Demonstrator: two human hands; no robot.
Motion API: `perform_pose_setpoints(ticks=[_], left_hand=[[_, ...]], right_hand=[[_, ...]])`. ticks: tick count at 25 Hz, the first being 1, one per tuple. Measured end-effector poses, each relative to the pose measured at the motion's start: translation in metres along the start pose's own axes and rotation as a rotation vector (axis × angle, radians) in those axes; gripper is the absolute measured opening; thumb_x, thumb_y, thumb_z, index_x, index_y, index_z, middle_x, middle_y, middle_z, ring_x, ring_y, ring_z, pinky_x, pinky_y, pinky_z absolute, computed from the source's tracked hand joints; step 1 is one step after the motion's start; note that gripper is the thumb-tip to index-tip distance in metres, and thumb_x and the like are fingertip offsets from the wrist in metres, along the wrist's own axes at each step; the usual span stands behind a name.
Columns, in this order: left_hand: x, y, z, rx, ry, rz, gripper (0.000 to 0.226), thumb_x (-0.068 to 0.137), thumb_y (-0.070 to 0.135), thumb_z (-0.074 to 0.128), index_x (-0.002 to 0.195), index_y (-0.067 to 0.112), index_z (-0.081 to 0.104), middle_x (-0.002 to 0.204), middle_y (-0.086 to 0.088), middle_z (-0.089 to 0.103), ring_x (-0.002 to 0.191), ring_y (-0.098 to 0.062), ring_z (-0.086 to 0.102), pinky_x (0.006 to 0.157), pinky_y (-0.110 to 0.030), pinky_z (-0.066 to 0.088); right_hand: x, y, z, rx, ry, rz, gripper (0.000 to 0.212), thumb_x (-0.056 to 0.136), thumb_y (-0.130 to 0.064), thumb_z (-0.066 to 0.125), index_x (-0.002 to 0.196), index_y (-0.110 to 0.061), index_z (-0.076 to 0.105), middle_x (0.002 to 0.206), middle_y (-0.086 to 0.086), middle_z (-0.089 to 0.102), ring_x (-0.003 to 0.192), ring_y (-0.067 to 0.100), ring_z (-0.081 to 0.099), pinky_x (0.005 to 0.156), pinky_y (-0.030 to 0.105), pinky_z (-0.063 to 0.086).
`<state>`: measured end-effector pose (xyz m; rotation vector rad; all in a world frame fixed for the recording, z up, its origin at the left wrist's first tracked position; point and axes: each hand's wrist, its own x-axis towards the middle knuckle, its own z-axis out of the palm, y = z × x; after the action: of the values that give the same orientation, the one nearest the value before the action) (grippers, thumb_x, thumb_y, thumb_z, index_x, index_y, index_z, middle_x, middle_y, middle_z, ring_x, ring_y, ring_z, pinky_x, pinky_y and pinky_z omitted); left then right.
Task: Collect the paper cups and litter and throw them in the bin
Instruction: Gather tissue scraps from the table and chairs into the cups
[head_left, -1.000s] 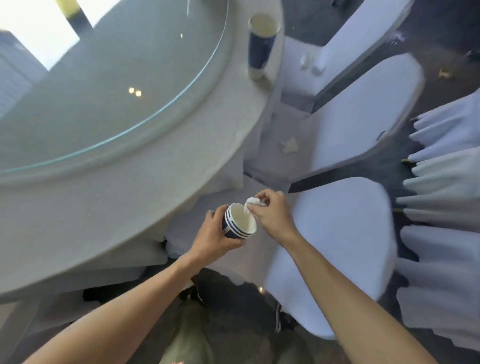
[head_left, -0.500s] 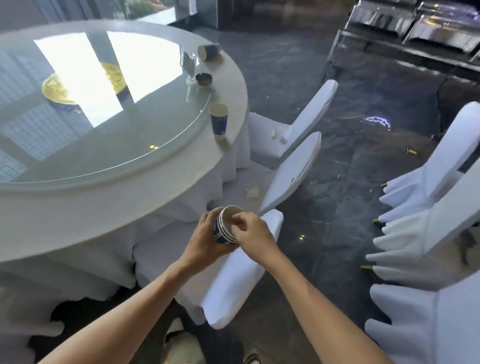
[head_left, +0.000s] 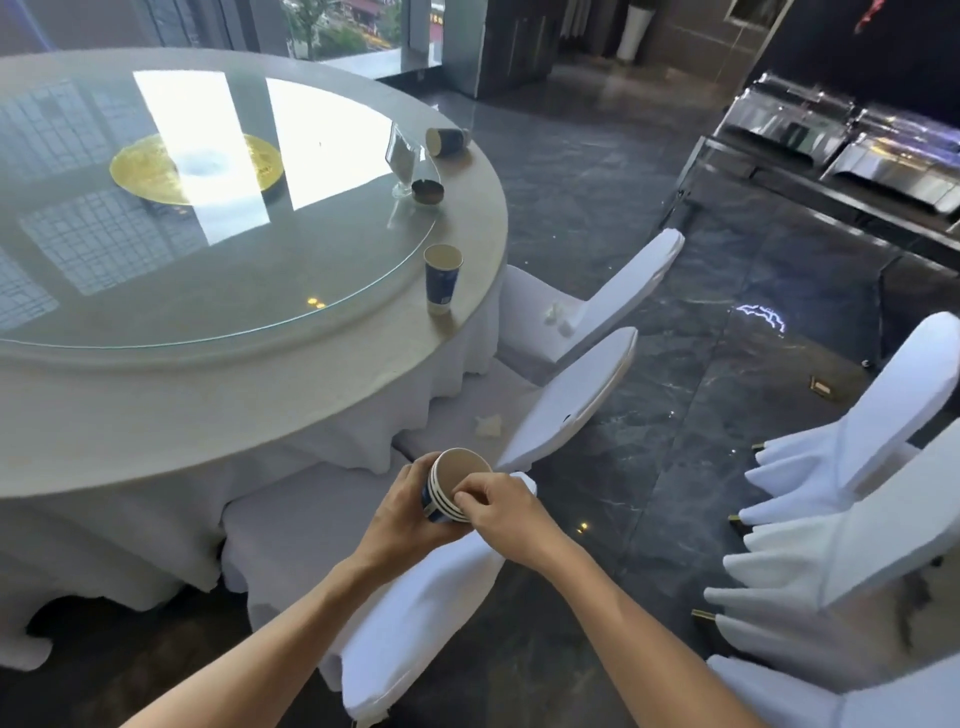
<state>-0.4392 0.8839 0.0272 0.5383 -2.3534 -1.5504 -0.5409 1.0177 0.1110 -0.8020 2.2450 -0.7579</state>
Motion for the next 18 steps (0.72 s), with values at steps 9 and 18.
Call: perform_pose_setpoints(ticks=[9,18], left_hand=[[0.056,0.016,0.05,-0.059,0.209,-0.17,0.085,0.061,0.049,0.097,0.134,0.031,0.056,0.123,0.007,0.068,0.108,-0.013,0.072,0.09,-0.035,0.061],[0.11,0.042,0.09,0.027,0.465,-0.332,0.083,0.063,0.046,0.095,0.135,0.042,0.055,0.125,0.007,0.067,0.111,-0.014,0.07,0.093,-0.047,0.06]], right_hand=[[0.078,0.041,-0.065,-0.035,-0.143,-0.154,0.022,0.093,-0.027,0.061,0.106,-0.02,0.077,0.105,-0.005,0.075,0.098,0.012,0.069,0.09,0.041,0.059],[0.169,0.067,-0.155,-0.128,-0.234,-0.384,0.024,0.095,-0.021,0.06,0.092,-0.002,0.075,0.089,0.012,0.074,0.086,0.029,0.068,0.071,0.039,0.052]])
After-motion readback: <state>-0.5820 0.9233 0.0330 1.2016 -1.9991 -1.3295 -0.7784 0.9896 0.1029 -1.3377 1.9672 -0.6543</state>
